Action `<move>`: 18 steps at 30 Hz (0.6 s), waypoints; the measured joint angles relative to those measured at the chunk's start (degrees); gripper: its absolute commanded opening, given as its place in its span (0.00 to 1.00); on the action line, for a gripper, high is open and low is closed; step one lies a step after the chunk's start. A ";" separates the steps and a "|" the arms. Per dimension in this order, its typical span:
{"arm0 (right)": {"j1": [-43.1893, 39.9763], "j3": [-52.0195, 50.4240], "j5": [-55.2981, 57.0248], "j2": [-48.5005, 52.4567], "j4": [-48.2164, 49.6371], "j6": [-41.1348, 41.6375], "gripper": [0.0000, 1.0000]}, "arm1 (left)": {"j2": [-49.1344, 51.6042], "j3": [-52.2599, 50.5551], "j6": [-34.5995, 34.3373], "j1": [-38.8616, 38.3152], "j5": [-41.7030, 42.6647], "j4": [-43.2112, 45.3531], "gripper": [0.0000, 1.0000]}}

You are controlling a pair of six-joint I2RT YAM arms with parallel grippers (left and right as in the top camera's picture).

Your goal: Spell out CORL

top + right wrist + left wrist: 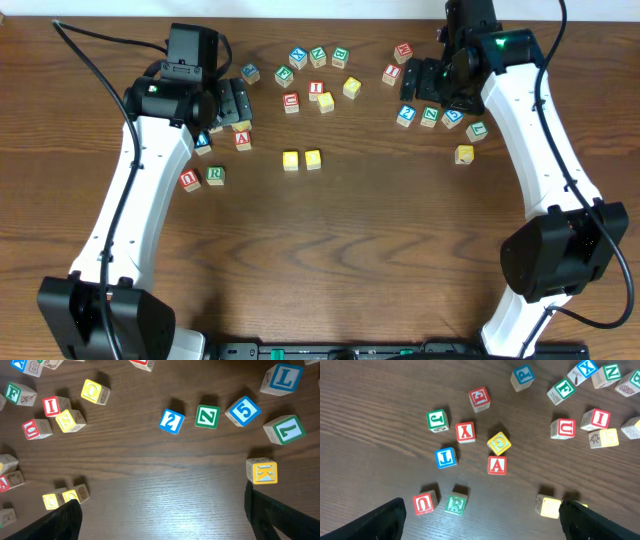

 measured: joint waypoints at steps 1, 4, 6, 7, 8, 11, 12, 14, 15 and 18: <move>0.04 0.00 0.00 0.00 0.09 0.02 0.99 | 0.00 0.00 0.02 0.00 0.00 0.13 0.96; 0.13 0.00 0.00 0.00 0.26 0.02 0.99 | 0.00 0.00 0.26 0.00 0.00 0.15 0.96; 0.13 0.00 0.00 0.00 0.26 0.02 0.99 | 0.00 0.00 0.50 0.00 0.00 0.15 0.96; 0.13 0.00 0.00 0.00 0.24 0.02 0.99 | 0.00 0.00 0.63 0.00 0.00 0.15 0.96; 0.13 0.00 0.00 0.00 0.22 0.02 0.99 | 0.00 0.00 0.68 0.00 0.00 0.15 0.96; 0.15 0.00 0.00 0.00 0.22 0.02 0.99 | 0.00 0.00 1.07 0.00 0.00 0.15 0.96; 0.15 0.00 0.00 0.00 0.22 0.02 0.99 | 0.00 0.00 1.27 0.00 0.00 0.15 0.96; 0.22 0.00 0.00 0.00 0.20 0.02 0.99 | 0.00 0.00 1.79 0.02 -0.02 0.15 0.96; 0.33 0.00 0.02 0.00 0.17 0.02 0.99 | 0.02 0.00 2.01 0.07 -0.02 0.15 0.96; 0.68 0.00 0.02 0.00 -0.02 0.00 0.99 | 0.35 0.00 2.69 0.74 0.00 0.20 0.96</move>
